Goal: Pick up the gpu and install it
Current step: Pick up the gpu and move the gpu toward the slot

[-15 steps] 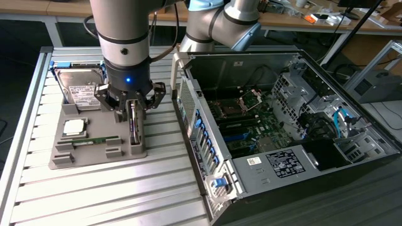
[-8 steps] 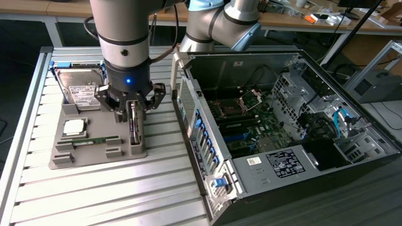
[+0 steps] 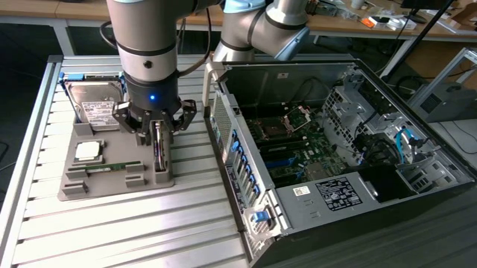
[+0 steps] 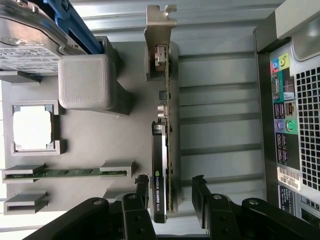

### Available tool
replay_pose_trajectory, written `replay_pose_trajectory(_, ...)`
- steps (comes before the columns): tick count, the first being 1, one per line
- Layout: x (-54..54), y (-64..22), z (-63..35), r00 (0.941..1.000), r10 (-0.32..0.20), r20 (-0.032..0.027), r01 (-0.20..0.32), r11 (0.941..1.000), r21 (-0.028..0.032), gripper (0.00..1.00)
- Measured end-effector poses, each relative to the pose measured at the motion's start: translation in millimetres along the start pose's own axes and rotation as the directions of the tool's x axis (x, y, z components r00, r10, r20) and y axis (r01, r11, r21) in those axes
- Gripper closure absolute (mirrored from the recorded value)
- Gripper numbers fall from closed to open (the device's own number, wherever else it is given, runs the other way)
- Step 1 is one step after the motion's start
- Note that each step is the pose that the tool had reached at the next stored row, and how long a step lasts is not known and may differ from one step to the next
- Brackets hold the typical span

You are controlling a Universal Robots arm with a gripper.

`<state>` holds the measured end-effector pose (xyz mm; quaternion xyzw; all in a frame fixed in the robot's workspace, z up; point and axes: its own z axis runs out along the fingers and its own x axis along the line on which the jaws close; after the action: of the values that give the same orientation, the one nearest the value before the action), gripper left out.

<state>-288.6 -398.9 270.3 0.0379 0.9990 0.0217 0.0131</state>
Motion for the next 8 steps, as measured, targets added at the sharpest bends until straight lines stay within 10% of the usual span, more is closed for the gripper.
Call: replay_pose_trajectory(8, 0.0, -0.1, 2.7, 1.0, 0.0, 0.0, 0.0, 1.0, 0.0, 0.52)
